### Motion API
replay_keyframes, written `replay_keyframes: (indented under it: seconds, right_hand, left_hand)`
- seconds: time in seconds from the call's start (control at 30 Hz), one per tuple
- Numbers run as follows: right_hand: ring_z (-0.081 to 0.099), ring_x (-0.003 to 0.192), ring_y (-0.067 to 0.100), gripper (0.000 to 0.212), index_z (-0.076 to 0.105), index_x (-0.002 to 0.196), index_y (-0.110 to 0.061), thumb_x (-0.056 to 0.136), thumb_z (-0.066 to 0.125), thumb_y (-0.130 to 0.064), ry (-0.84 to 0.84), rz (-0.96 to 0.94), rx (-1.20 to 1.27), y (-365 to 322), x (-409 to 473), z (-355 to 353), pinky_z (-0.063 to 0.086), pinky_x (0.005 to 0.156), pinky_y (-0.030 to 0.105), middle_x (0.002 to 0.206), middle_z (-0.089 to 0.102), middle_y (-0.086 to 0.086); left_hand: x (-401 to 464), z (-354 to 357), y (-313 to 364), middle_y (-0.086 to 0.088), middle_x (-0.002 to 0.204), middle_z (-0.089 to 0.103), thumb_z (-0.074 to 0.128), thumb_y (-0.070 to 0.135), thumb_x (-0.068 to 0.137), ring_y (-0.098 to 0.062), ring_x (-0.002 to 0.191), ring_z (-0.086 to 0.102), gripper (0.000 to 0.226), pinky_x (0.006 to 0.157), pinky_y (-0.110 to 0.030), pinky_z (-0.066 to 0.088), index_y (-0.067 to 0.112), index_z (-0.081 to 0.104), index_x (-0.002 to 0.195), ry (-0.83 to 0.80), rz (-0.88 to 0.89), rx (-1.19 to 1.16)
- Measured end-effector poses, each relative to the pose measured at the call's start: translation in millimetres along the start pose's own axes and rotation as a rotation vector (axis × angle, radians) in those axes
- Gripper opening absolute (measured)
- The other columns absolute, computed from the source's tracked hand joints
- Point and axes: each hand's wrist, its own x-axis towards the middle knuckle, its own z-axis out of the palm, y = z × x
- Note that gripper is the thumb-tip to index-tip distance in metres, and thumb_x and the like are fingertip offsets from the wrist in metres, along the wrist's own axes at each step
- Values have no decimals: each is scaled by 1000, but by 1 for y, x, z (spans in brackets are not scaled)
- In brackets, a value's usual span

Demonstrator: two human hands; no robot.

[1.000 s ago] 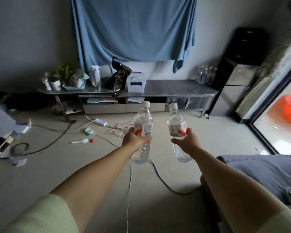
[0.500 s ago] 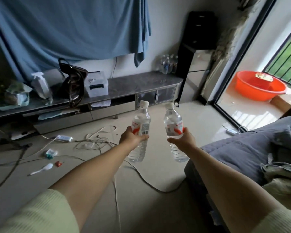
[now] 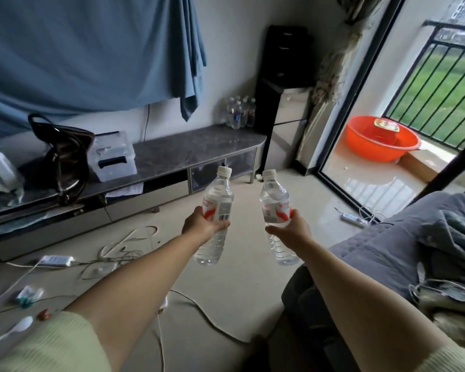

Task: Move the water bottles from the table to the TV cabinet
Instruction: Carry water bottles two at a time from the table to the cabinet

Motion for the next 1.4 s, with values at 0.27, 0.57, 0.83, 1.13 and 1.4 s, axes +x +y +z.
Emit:
replay_keyframes:
  seconds: [0.27,0.57,0.83,1.13,1.4]
  right_hand:
    - [59,99,26,62,51,118,-14,67,82,-30,-42,-23,8,-13,135,-28,42,77,29,112,63,8]
    - [59,95,24,62,51,118,-15,67,83,-30,-36,7,2,-19,256,-53,42,76,29,111,63,7]
    - [55,84,17,58,52,115,-17,67,83,-28,-20,23,16,-41,368,-41,40,65,24,106,64,4]
    - [64,95,25,59,54,118,-12,68,83,-23,-14,57,90,-107,512,-13,51,82,34,107,66,7]
    - [65,87,20,58,52,115,-12,66,83,-20,-30,93,166,-130,603,2,52,72,31,101,66,6]
  left_hand:
    - [113,34,60,5,105,67,82,49,62,-18,91,62,63,81,-30,47,25,56,114,29,-17,-10]
    - [213,71,123,12,94,64,83,45,62,-10,79,58,55,70,-24,40,29,60,110,26,-34,-54]
    - [332,81,155,-3,112,67,85,26,68,-18,95,63,57,86,-29,47,14,58,117,-55,-19,-94]
    - [498,48,208,-6,106,69,85,34,66,-25,97,66,54,95,-39,51,13,63,110,-122,-93,-34]
    - [596,62,234,-8,104,68,85,36,66,-27,96,66,52,94,-42,51,13,59,104,-130,-156,-35]
